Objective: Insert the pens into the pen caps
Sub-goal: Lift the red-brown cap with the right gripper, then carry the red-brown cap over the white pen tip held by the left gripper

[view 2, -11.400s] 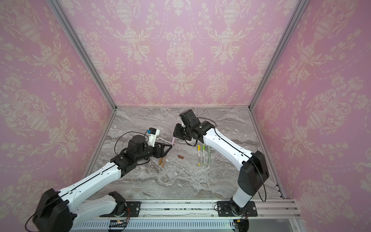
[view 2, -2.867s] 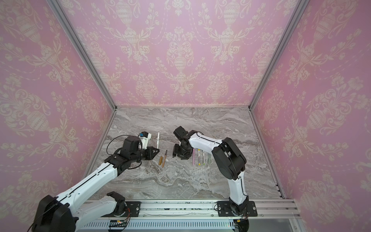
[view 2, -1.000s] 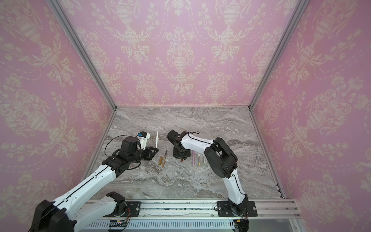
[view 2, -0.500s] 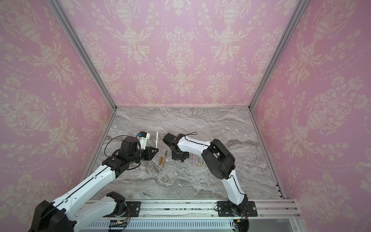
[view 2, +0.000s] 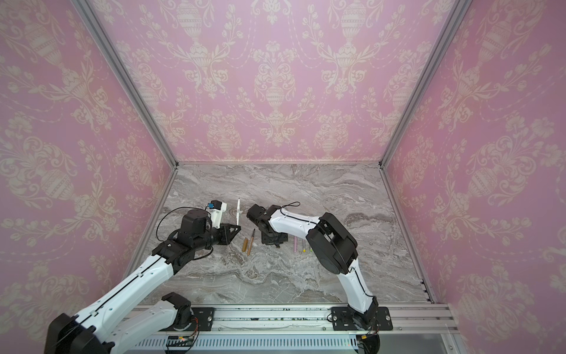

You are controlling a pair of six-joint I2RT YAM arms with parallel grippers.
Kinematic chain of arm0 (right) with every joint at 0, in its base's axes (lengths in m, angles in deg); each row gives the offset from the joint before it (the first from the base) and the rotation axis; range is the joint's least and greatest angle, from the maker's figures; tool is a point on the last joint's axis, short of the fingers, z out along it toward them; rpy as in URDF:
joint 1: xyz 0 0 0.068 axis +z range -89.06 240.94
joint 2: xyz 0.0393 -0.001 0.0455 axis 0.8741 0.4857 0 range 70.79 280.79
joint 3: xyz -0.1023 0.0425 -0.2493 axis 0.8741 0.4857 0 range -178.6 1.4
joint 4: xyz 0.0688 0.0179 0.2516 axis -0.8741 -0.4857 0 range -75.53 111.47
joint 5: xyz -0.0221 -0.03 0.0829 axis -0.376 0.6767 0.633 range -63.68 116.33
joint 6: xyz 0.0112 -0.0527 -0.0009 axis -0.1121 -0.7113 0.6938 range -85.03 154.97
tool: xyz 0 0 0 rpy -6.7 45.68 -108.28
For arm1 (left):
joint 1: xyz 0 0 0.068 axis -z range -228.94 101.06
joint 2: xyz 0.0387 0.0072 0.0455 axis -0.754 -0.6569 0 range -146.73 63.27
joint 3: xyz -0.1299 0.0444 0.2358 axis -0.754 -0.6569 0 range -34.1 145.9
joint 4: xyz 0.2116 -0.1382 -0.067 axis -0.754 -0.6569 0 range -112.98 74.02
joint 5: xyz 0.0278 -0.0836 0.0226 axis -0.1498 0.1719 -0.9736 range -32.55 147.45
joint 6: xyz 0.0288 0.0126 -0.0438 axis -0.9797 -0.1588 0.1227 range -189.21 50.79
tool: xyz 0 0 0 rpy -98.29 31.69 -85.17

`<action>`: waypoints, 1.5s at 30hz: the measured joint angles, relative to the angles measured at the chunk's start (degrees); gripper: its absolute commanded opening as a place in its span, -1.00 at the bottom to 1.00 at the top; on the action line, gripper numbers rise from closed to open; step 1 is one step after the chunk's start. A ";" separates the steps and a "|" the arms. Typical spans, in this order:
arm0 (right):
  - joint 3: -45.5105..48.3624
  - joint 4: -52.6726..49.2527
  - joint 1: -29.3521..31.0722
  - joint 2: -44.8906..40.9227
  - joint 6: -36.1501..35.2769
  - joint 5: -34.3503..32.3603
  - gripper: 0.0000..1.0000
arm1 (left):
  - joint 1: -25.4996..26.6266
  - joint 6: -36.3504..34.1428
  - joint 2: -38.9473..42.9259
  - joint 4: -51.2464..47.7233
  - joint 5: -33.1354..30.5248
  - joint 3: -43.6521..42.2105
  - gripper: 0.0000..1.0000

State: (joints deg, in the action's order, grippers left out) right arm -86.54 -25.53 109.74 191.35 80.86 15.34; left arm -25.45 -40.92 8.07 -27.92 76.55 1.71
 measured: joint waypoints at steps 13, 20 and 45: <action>1.11 0.76 -0.09 -1.05 0.48 0.15 -1.00 | 0.04 0.00 0.04 0.02 -0.04 -0.11 -1.00; 2.99 0.66 -2.29 -3.85 0.46 3.23 -1.00 | 0.55 0.00 0.04 0.04 -0.22 -0.17 -1.00; 11.06 32.74 -15.28 -22.67 14.73 24.61 -1.00 | 9.60 -2.58 -5.31 0.94 -0.31 -0.20 -1.00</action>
State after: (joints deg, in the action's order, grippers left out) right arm -75.48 7.21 94.46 168.68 95.59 39.95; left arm -15.86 -43.50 2.75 -26.98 76.24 1.51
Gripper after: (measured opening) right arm 0.129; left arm 0.136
